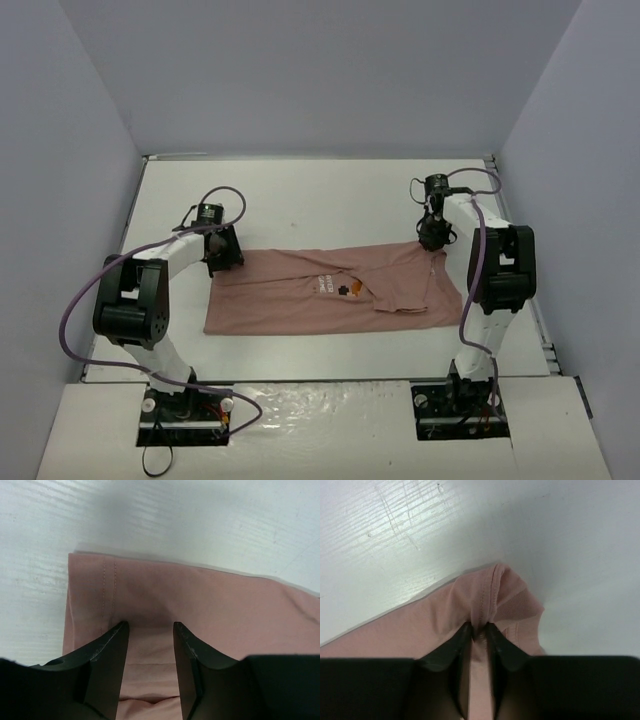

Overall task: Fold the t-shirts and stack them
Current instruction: Fold the other side of the tshirt into a rectangle

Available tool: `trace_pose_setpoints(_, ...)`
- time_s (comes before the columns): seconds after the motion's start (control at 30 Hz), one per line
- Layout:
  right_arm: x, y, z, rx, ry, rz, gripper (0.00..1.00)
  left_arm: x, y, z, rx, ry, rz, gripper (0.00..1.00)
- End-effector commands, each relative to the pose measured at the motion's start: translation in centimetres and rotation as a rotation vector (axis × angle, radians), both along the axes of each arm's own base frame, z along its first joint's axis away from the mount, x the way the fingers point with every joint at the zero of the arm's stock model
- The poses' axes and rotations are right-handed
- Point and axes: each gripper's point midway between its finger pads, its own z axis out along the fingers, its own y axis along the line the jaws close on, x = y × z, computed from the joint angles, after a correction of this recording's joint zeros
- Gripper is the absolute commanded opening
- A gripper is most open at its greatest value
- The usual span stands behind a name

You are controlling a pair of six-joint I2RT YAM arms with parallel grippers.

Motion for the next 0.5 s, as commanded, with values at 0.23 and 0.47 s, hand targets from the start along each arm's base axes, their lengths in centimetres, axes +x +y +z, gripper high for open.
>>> trace_pose_setpoints(0.23, 4.8, -2.3, 4.6, -0.067, -0.156, -0.027, 0.0, 0.2, 2.0, -1.5, 0.04, 0.04, 0.083, 0.33)
trace_pose_setpoints(0.47, 6.9, -2.7, 4.9, -0.069, -0.178, -0.02, 0.0, -0.2, 2.8, -2.3, 0.081, 0.075, 0.103, 0.28)
